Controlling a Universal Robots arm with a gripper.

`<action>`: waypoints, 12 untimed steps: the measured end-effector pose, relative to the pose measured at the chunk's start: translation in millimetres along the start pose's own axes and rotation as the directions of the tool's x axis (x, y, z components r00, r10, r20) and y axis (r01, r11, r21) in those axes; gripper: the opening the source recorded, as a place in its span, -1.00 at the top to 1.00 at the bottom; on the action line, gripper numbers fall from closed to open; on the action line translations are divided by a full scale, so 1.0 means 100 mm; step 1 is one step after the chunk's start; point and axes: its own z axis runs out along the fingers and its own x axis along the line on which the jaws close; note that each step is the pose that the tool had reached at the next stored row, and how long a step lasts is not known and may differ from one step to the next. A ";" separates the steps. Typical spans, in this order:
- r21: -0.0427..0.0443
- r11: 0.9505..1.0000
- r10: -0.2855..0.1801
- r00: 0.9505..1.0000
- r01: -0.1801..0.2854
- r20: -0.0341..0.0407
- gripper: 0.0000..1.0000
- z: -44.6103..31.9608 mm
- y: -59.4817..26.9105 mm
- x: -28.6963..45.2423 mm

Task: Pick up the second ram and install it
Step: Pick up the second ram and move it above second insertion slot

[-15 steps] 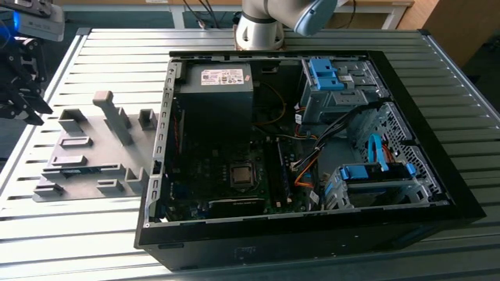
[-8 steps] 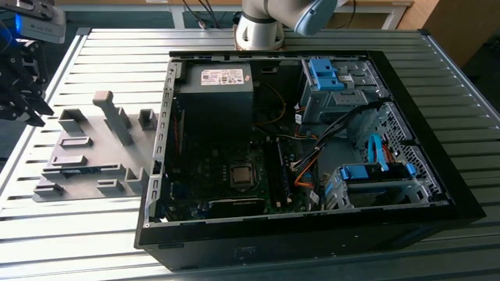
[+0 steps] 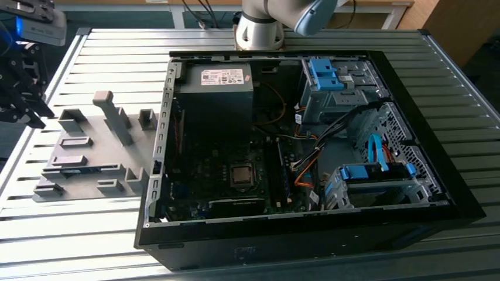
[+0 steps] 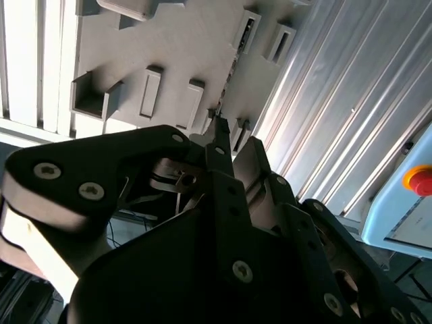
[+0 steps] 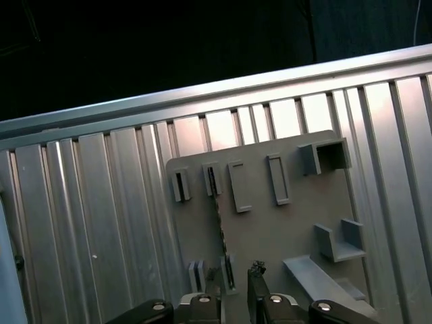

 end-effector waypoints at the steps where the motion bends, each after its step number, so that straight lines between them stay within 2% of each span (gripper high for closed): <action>1: 0.000 1.000 -0.013 1.000 0.013 0.000 0.40 0.006 0.000 0.001; 5: -0.001 0.998 -0.059 0.998 0.059 -0.001 0.40 0.025 0.000 0.002; 12: 0.000 0.998 -0.066 0.998 0.066 -0.004 0.40 0.033 -0.001 0.002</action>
